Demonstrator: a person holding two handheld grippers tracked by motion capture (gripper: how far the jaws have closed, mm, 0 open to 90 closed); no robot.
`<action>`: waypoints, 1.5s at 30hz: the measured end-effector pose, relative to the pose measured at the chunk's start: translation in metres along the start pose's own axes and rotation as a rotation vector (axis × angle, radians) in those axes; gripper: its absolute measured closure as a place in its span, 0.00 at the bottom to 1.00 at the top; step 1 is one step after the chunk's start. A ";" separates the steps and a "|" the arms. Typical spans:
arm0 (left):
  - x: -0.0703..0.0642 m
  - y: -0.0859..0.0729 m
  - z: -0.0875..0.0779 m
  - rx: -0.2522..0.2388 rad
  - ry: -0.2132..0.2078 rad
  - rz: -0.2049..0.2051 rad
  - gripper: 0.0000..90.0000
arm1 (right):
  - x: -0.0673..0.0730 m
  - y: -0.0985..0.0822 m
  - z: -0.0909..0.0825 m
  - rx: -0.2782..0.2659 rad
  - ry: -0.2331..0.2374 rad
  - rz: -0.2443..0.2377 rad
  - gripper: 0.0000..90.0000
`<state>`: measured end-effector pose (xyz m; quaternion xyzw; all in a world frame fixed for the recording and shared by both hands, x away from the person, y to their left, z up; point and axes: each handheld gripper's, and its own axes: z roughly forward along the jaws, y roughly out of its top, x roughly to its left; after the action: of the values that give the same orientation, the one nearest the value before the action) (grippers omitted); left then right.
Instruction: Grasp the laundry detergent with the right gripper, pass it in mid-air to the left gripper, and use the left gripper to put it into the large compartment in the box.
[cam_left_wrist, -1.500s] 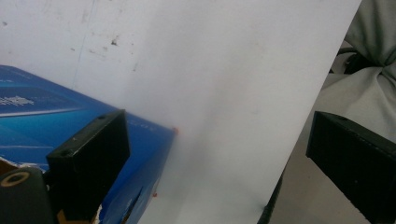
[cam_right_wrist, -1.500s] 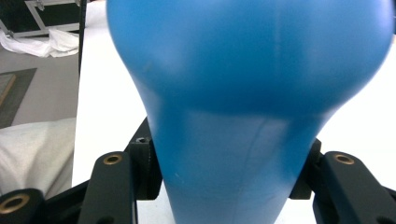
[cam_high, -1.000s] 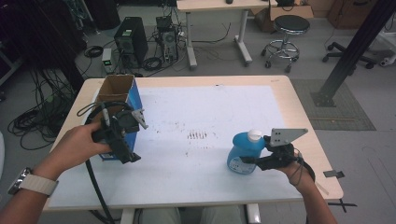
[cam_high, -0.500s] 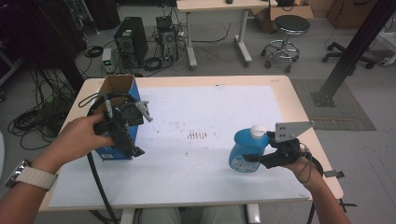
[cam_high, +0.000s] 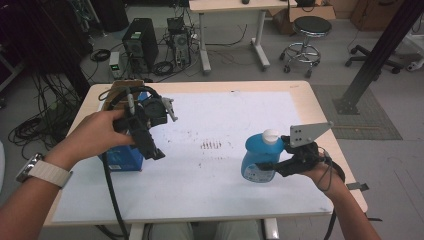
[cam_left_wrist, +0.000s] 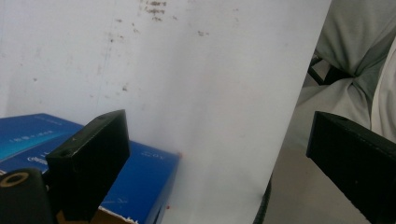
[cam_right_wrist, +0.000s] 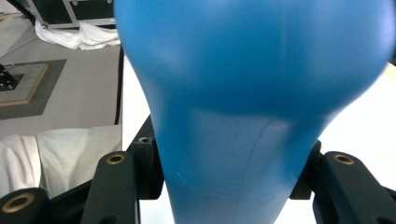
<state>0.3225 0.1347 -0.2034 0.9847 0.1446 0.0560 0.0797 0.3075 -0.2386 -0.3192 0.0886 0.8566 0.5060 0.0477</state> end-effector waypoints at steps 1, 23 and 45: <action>0.000 0.003 -0.001 0.004 0.001 0.004 0.07 | 0.000 0.002 0.000 -0.001 0.002 -0.001 0.50; -0.007 0.064 -0.032 -0.007 -0.050 0.115 0.07 | -0.007 0.046 0.027 0.010 0.083 -0.057 0.50; -0.011 0.079 -0.030 -0.007 -0.076 0.153 0.07 | -0.008 0.061 0.062 0.023 0.134 -0.085 0.50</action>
<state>0.3294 0.0610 -0.1609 0.9940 0.0655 0.0253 0.0839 0.3323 -0.1580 -0.2958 0.0186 0.8666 0.4986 0.0109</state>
